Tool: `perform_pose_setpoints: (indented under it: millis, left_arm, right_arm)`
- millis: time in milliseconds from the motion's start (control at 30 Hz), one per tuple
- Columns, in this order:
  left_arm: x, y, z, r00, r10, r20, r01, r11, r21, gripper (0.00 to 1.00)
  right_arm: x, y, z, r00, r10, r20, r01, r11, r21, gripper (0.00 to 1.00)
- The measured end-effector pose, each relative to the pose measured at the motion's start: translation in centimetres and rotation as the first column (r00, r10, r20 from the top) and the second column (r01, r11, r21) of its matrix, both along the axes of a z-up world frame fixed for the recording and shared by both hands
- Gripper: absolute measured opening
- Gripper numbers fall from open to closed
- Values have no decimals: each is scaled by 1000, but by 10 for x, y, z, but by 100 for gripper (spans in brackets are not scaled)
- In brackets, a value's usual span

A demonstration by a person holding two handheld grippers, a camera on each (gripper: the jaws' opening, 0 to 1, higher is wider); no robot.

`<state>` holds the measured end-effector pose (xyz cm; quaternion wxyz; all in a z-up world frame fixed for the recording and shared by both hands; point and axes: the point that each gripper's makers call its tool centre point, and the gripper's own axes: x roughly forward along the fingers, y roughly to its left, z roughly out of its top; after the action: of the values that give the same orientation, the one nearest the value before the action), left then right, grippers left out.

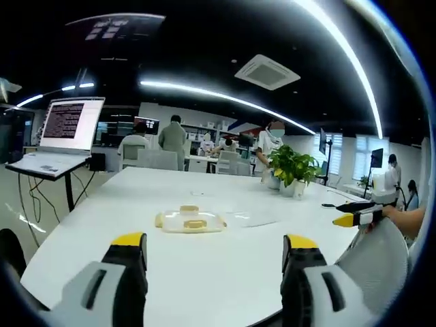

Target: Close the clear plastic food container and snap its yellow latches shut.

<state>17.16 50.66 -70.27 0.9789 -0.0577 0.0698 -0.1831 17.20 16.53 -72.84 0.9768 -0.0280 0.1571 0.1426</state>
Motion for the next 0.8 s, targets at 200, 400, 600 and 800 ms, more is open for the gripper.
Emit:
perform_pose_setpoints:
  millis: [200,400,600,800]
  left_arm:
    - [0,-2,0,1000,-11,1,11,1000,6,78]
    - [-2,-4,-5,999,-29,-19,30,999,33,72]
    - [-2,-2,-5,1000,-19,-16,20,999,30,72]
    - [-2,-1,-5,1000,-18,-18,18,999,29,71]
  right_arm:
    - [0,0,0,1000,4,1,-4,1000,2,85]
    - [0,-1,3,1000,-9,15,9,1000,12,85]
    - [0,-1,5,1000,-13,27,12,1000,26,85]
    - [0,1,7,999,-13,35,12,999,33,85]
